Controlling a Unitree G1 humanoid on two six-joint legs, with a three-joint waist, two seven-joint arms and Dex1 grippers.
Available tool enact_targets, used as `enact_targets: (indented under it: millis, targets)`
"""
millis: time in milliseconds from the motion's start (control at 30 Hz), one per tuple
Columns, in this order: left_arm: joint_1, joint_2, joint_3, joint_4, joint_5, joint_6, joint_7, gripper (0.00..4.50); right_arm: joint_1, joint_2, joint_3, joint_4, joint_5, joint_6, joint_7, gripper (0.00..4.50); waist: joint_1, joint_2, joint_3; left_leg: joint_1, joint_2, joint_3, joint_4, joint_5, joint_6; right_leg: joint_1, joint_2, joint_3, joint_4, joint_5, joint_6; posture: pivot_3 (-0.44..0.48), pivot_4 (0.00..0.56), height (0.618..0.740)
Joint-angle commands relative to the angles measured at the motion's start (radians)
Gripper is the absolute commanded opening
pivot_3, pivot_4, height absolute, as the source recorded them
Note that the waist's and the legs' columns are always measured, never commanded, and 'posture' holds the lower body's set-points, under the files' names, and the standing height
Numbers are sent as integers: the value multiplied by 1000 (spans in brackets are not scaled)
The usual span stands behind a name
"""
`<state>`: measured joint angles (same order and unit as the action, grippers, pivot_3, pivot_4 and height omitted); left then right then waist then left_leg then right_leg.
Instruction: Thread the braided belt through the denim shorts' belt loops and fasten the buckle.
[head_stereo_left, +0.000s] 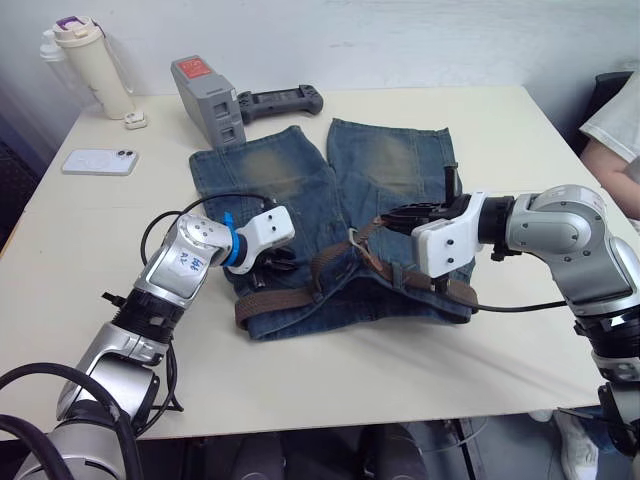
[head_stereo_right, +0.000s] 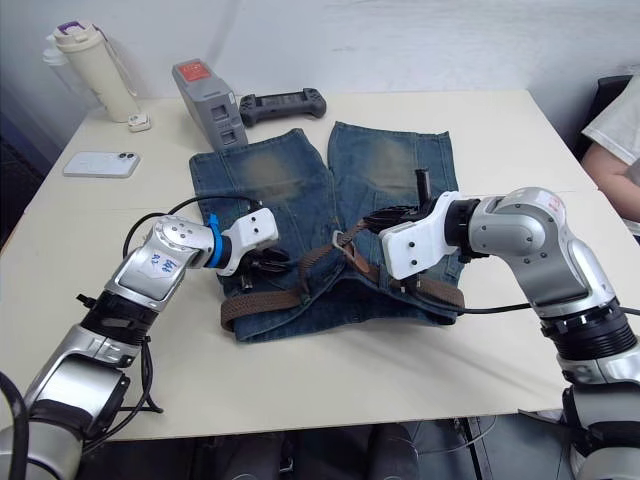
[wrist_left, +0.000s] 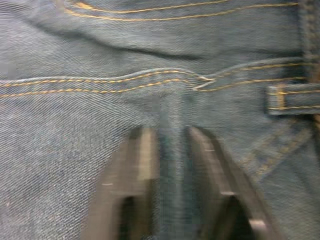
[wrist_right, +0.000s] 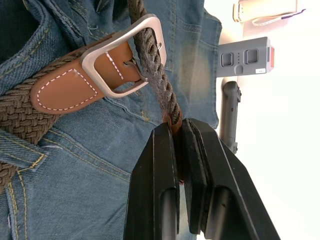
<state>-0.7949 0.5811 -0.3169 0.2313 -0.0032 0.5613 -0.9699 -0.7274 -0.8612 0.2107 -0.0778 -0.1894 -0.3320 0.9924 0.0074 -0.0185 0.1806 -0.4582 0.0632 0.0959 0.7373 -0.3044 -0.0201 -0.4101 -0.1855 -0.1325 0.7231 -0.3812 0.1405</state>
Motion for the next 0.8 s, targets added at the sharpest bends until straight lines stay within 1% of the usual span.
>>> enact_targets:
  millis: [33, 100, 133, 233, 267, 300, 333, 400, 433, 467, 500, 567, 600, 767, 800]
  targets:
    - [6, -34, 71, 17, -72, 93, -5, 3373, -20, -13, -47, -45, 28, 2, -3, 0, -2, 0, 0, 0, 0, 0, -1, 0, 0, 0, 0, 0, 0, 0, 0, 0, 150, 664]
    - [-20, -50, 130, 7, -124, 127, -11, 4188, -20, -14, -48, -44, 29, 4, -3, 0, -2, 0, 0, -2, 0, 0, -1, 0, 0, -2, 0, -1, 0, 0, 0, 0, 150, 664]
    - [-35, -54, 153, -5, -148, 139, -18, 4425, -20, -15, -49, -44, 31, 6, -3, 0, -2, 0, 0, -2, 0, 0, 0, 0, 0, -2, 0, -1, 0, 0, 0, 0, 150, 664]
    - [-56, -62, 177, -54, -205, 184, -49, 4425, -20, -15, -52, -43, 34, 8, -5, 0, -5, -1, 0, -3, 0, 0, 0, 0, 0, -2, 0, -1, 0, 0, 0, 0, 150, 664]
    - [-58, -63, 174, -68, -214, 198, -52, 4186, -21, -15, -52, -42, 34, 8, -6, 0, -7, -1, 0, -3, 0, 0, 0, 0, 0, -2, 0, -1, 0, 0, 0, 0, 150, 664]
    - [-54, -55, 153, -77, -202, 194, -56, 3780, -20, -15, -52, -42, 36, 9, -6, 0, -7, -1, 0, -3, 0, 0, -1, 0, 0, -2, 0, -1, -1, 0, 0, 0, 150, 664]
    - [-45, -39, 122, -84, -179, 181, -62, 3610, -20, -14, -53, -43, 37, 11, -6, 0, -8, -1, 0, -3, 0, 0, -1, 0, 0, -2, 0, -1, -1, 0, 0, 0, 150, 664]
    - [-28, -16, 76, -90, -143, 155, -64, 2732, -20, -14, -54, -46, 38, 15, -7, 0, -9, -1, 0, -2, 0, 0, -1, 0, 0, -2, 0, 0, -1, 0, 0, 0, 150, 664]
    - [-21, -8, 61, -89, -129, 142, -62, 2200, -20, -14, -54, -47, 39, 16, -7, 0, -9, -1, 0, -2, 0, 0, -1, 0, 0, -2, 0, 0, -1, 0, 0, 0, 150, 664]
    - [-14, -1, 48, -89, -118, 129, -60, 1860, -19, -14, -55, -48, 39, 18, -7, 0, -10, -1, 0, -2, 0, 0, -2, 0, 0, -2, 0, 0, -1, 0, 0, 0, 150, 664]
    - [-10, 3, 40, -88, -111, 120, -59, 1242, -19, -15, -56, -49, 40, 20, -7, 0, -11, 0, 0, -2, 0, 0, -2, 0, 0, -3, 0, 0, -1, 0, 0, 0, 150, 664]
    - [-2, 3, 34, -91, -111, 115, -63, 361, -18, -16, -58, -52, 40, 25, -8, 0, -10, 0, 1, -3, 0, 0, -2, 0, 0, -3, 0, 0, -1, 0, 0, 0, 150, 664]
    - [7, 2, 28, -97, -115, 118, -73, 31, -16, -18, -60, -54, 40, 30, -9, 0, -10, 0, 1, -3, 0, 0, -2, 0, 0, -3, 0, 0, -1, 0, 0, 0, 150, 664]
    - [38, -18, -1, -115, -122, 131, -91, 31, -12, -20, -60, -59, 41, 37, -8, 0, -7, 0, 1, -3, 0, 0, -1, 0, 0, -3, 0, 0, -1, 0, 0, 0, 150, 664]
    - [45, -14, -24, -111, -97, 112, -89, 31, -16, -21, -56, -60, 37, 31, -6, 0, -7, 0, 1, -3, 0, 0, -1, 0, 0, -3, 0, 0, -1, 0, 0, 0, 150, 664]
